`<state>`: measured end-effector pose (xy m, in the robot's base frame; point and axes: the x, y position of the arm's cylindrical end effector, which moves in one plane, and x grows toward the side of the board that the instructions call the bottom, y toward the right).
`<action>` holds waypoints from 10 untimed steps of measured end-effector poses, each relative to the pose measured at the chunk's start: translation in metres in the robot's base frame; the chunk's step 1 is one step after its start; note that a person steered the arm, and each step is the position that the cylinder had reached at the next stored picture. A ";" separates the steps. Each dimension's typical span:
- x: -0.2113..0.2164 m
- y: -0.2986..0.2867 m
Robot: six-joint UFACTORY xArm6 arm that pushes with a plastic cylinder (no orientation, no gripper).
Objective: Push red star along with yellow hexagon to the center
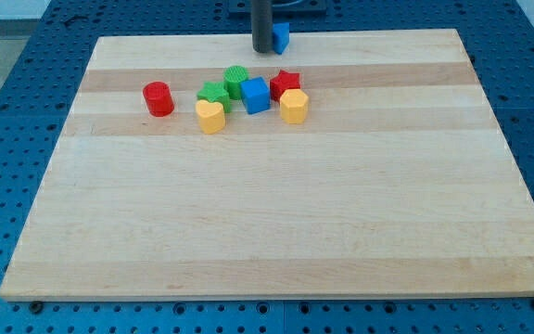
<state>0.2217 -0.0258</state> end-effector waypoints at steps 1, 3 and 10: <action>0.001 0.000; 0.043 0.010; 0.151 0.032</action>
<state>0.3725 0.0059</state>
